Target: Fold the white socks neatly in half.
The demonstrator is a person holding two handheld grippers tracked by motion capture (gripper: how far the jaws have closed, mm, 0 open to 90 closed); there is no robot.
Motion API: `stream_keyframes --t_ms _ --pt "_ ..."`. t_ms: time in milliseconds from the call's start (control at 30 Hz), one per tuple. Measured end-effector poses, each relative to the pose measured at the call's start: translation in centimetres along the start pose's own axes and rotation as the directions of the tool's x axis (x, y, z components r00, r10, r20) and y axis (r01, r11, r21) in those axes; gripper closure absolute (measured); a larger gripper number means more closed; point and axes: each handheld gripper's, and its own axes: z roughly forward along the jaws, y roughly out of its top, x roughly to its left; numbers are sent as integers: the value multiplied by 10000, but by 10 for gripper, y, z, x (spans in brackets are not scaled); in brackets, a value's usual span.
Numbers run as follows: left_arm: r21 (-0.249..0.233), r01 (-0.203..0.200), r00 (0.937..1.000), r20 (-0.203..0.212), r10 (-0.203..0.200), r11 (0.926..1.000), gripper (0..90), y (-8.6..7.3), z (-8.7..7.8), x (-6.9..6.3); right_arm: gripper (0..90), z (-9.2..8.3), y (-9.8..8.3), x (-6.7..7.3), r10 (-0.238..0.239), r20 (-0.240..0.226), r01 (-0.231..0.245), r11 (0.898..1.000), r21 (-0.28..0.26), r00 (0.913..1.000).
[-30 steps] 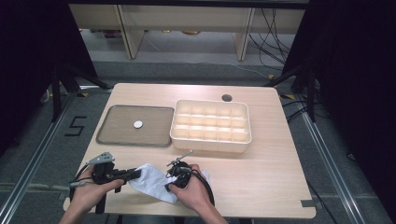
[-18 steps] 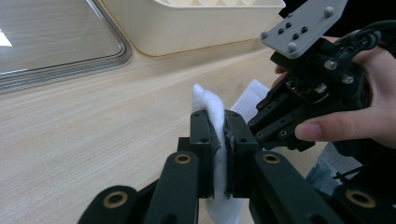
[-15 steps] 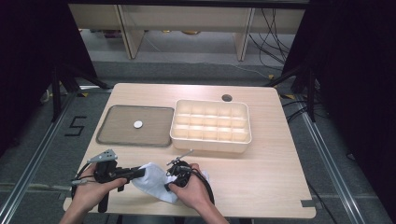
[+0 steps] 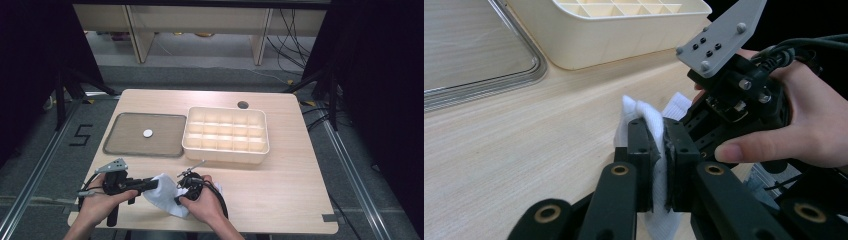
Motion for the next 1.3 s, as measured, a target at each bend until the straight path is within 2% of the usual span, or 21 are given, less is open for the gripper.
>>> stream_keyframes --t_ms 67,100,167,233,300,333,367,400,433,467,500,533,567,667,700,767,867,1300 --pt "25 -6 10000 -9 6 10000 833 1 0 0 886 -1 0 1 79 42 -79 10000 50 10000" --pt "57 5 10000 -39 -5 10000 833 1 0 1 880 -2 -1 1 -97 64 98 9998 -154 9999" --pt "27 -38 10000 -85 38 10000 833 2 -2 2 884 -11 -1 2 87 -73 -90 9993 -364 9999" --pt "7 -43 9999 -160 43 10000 832 2 -3 3 893 -17 -2 1 19 -1 -19 9984 -565 10000" --pt "-23 13 9998 -180 -14 10000 832 1 -3 4 900 -34 -3 -3 -22 314 50 9959 -899 9995" --pt "59 18 9999 -141 -17 10000 833 1 -4 6 900 -40 -4 -3 290 434 -253 9963 -816 9986" --pt "87 2 9997 -225 0 10000 832 1 -4 6 900 -46 -6 -5 393 645 -339 9961 -817 9971" --pt "18 17 9997 -240 -17 10000 832 0 -3 6 900 -51 -7 -9 313 758 -246 9959 -869 9966" --pt "147 52 9998 -177 -49 9999 832 1 -4 6 900 -55 -9 -11 371 883 -297 9960 -846 9954" --pt "60 36 9999 -158 -35 10000 832 0 -3 6 900 -57 -12 -16 177 990 -98 9968 -792 9949" --pt "76 22 9997 -223 -20 10000 832 0 -3 6 900 -58 -18 -19 637 1227 -595 9975 -380 9904" --pt "1 41 9997 -254 -41 10000 832 -1 -3 5 900 -58 -18 -19 637 1227 -595 9975 -380 9904" --pt "31 52 9997 -244 -51 10000 832 0 -3 5 900 -56 -24 -22 532 999 -498 9981 -356 9936" --pt "97 15 9999 -168 -14 10000 832 0 -2 5 900 -53 -29 -26 718 1042 -693 9972 -269 9920" --pt "66 -10 9997 -252 12 10000 832 1 -2 4 900 -51 -32 -28 812 1186 -790 9966 -226 9896" --pt "168 -2 9998 -175 5 9999 832 2 -2 4 900 -50 -33 -29 837 1216 -809 9963 -272 9891" --pt "16 -44 9998 -207 44 10000 832 3 -1 2 900 -47 -34 -33 562 1317 -520 9980 -347 9897" --pt "18 -81 10000 -51 81 10000 832 7 2 -2 900 -42 -32 -33 491 1157 -436 9978 -497 9921"
